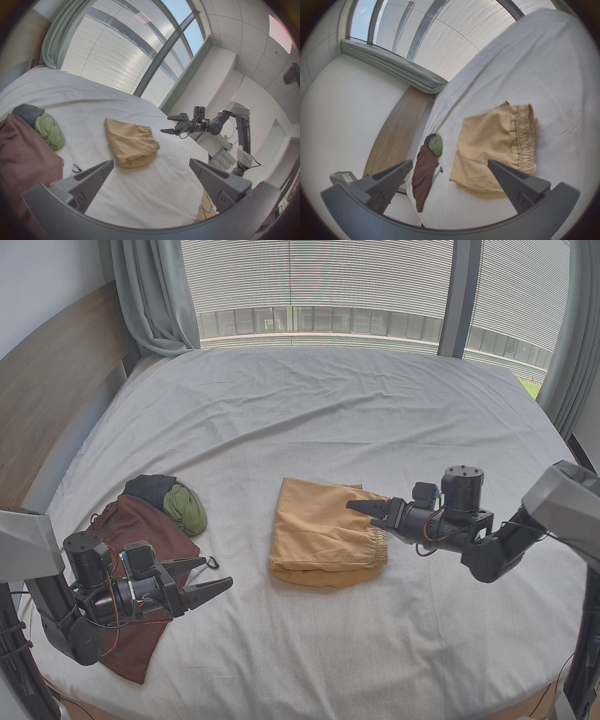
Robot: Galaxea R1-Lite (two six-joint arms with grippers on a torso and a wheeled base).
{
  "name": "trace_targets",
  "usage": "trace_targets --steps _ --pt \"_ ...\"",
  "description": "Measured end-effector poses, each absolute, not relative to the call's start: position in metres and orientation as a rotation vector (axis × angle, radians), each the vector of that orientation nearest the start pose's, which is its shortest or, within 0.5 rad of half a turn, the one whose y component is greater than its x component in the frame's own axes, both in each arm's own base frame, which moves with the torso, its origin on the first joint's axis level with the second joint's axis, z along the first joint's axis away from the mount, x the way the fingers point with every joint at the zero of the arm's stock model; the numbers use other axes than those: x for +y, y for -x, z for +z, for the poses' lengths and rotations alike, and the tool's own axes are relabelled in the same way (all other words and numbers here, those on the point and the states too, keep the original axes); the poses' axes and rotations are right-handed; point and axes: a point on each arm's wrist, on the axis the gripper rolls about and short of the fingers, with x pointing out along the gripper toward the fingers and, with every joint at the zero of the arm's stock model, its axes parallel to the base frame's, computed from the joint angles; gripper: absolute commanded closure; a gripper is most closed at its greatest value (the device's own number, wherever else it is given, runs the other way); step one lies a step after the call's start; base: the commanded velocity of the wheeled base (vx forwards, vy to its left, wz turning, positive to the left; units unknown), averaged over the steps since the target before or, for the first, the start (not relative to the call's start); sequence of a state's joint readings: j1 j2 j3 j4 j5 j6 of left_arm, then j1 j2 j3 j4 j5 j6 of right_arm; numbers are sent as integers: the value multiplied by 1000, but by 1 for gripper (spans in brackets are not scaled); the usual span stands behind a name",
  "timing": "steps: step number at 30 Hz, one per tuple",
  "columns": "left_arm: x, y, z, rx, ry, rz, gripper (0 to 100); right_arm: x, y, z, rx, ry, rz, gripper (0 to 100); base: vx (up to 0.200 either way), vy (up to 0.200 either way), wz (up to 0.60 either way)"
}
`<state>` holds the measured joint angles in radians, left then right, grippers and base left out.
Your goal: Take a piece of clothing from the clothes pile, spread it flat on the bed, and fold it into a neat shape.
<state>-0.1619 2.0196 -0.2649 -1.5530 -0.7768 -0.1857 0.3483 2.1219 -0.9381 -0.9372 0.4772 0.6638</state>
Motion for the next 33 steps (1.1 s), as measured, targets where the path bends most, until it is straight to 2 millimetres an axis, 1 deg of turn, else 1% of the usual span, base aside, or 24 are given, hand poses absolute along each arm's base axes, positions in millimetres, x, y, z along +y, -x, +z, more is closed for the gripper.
trace_targets --steps 2,3,9,11,14,18,21,24,26,27,29,33 --pt "-60 -252 75 265 228 -950 0 132 -345 113 486 -616 704 0 0 0 0" --pt "-61 -249 78 259 226 -961 0 128 -339 118 477 -606 701 0 0 0 0" --pt "-63 -215 103 196 204 -1049 0 75 -272 151 353 -471 636 0 0 0 0" --pt "-63 -204 110 177 196 -1070 0 60 -250 160 305 -437 612 0 0 0 0" --pt "-62 -187 121 147 185 -1100 0 42 -216 172 236 -396 580 0 0 0 0" --pt "-60 -166 134 114 175 -1125 0 27 -172 183 150 -354 547 0 0 0 0" --pt "-56 -147 142 109 181 -1129 0 20 -137 187 93 -327 529 0 0 0 0" --pt "-51 -130 147 121 199 -1124 0 17 -109 188 58 -310 520 0 0 0 0" --pt "-47 -114 150 128 214 -1122 0 15 -88 187 29 -295 518 0 0 0 0" --pt "-45 -110 151 122 216 -1122 0 14 -83 186 18 -289 518 0 0 0 0" --pt "-41 -96 153 123 225 -1118 0 13 -67 182 -3 -267 509 0 0 0 0" --pt "-33 -68 151 113 221 -1071 0 10 -43 168 -14 -225 423 0 0 0 0"
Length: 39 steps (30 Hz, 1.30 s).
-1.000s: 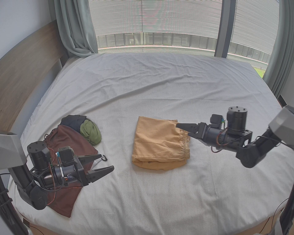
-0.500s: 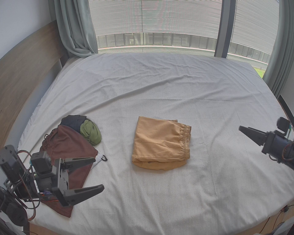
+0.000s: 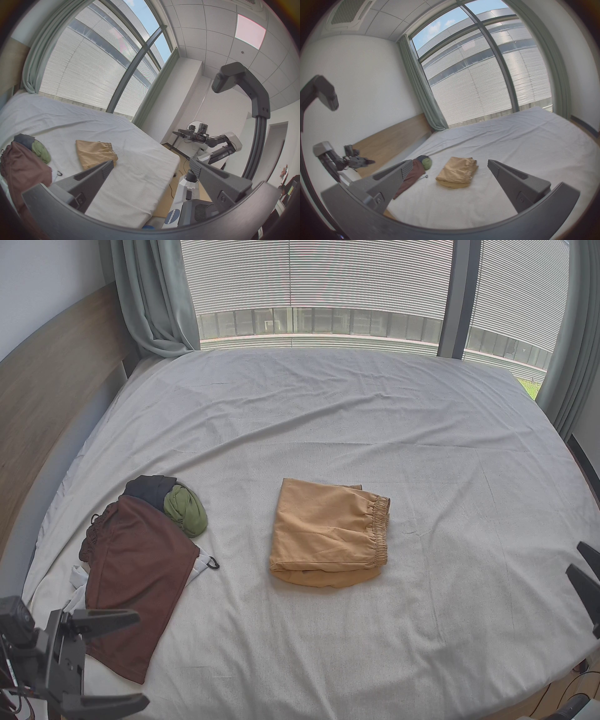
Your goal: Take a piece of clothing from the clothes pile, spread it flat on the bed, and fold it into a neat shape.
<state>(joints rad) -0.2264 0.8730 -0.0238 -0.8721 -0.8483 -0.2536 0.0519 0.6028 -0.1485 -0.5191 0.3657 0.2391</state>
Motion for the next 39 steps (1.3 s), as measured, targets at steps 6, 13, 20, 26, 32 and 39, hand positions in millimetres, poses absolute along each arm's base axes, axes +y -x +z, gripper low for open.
trace_targets --steps 6,13,20,26,32,39 --pt "-20 -32 129 140 179 -807 0 4 -15 139 -5 -152 212 0 0 0 0" --pt "-6 1 101 89 79 -338 0 1 10 107 -20 -46 77 0 0 0 0" --pt "0 16 83 70 6 -43 0 0 19 89 -28 31 -1 0 0 0 0" --pt "0 21 81 21 -14 -32 0 1 22 87 -50 -7 37 0 0 0 0" --pt "0 23 80 3 -11 -29 0 3 23 88 -73 29 98 0 0 0 0" --pt "-1 23 80 -1 -9 -28 0 1 24 87 -71 -46 41 0 0 0 0"
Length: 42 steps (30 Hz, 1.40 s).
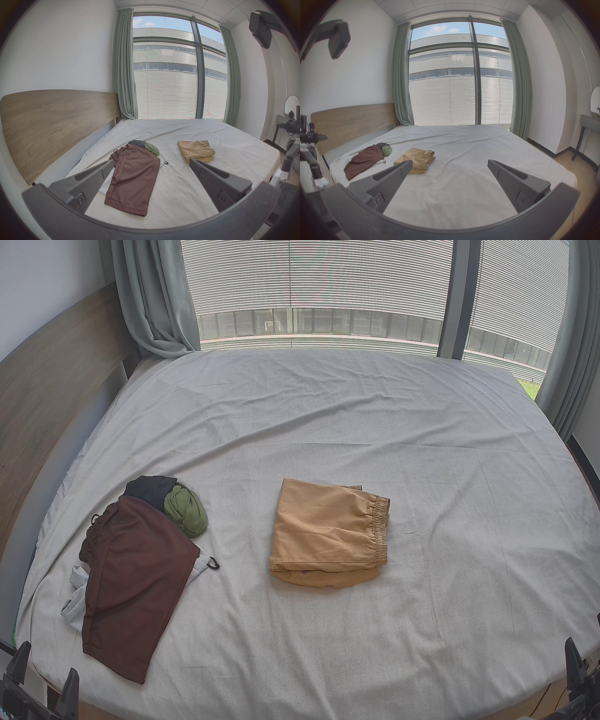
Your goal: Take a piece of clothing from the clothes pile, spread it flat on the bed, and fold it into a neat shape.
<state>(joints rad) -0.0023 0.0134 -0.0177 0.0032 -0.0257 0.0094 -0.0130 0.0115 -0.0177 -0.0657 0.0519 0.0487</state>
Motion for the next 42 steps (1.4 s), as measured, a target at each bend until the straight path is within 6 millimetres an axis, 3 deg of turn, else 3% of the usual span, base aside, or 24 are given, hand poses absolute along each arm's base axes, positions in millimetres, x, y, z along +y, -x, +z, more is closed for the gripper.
trace_targets --steps 7,24,33,38,42 --pt "-1 23 80 -2 -9 -28 0 -1 24 87 -71 48 -75 0 0 0 0" --pt "-1 23 80 -1 -9 -28 0 4 24 86 -53 -20 137 0 0 0 0" --pt "-1 23 80 -1 -9 -29 0 -1 24 81 11 -7 -73 0 0 0 0" --pt "-1 23 80 -1 -9 -29 0 0 24 87 -54 129 -25 0 0 0 0" --pt "-1 23 80 -1 -9 -28 0 1 23 85 -50 140 3 0 0 0 0"
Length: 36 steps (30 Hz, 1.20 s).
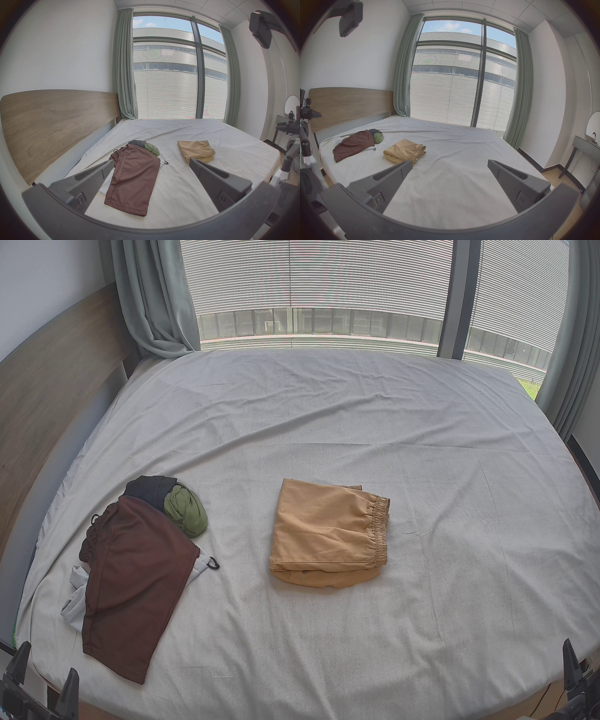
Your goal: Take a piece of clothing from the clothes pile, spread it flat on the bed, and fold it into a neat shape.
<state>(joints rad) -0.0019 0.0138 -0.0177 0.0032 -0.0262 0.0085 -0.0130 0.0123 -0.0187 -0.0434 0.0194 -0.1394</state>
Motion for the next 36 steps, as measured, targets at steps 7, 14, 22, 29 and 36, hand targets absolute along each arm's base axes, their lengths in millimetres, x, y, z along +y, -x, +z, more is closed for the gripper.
trace_targets --steps 7,14,22,29,36 --pt "-1 23 80 -1 -9 -29 0 1 23 85 -45 -82 19 0 0 0 0" --pt "-1 23 80 0 -8 -28 0 2 23 84 -42 -3 64 0 0 0 0" --pt "-1 23 80 0 -9 -28 0 1 23 81 -9 39 2 0 0 0 0" --pt "-1 23 80 0 -8 -28 0 0 23 81 -3 3 -14 0 0 0 0" --pt "-1 23 80 0 -8 -28 0 0 23 80 -2 3 -16 0 0 0 0"
